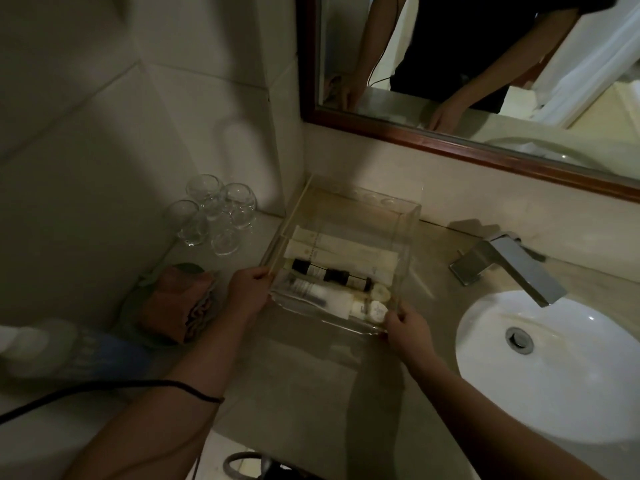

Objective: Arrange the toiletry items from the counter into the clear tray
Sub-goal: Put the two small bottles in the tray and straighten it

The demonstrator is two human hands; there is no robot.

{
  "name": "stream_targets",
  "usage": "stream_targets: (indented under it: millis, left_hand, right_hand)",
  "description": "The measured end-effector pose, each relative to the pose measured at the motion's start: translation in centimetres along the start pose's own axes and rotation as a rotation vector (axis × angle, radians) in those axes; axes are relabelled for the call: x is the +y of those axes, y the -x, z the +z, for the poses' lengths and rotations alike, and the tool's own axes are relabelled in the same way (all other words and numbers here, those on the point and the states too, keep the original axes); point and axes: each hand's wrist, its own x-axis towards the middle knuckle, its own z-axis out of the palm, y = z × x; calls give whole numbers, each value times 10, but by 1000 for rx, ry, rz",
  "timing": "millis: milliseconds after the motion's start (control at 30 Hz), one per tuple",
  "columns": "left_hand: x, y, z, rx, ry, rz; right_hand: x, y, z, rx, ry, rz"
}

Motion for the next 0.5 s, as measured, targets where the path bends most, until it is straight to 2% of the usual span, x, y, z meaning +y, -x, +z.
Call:
stream_targets:
  millis: [300,500]
  left_hand:
    - [17,-12,13,-28,27,3]
    - [26,-9,19,-129,-48,165]
  right_hand:
    - [-14,-18,-4,43,-49,5]
    - [-19,-19,-3,65,-211,-39]
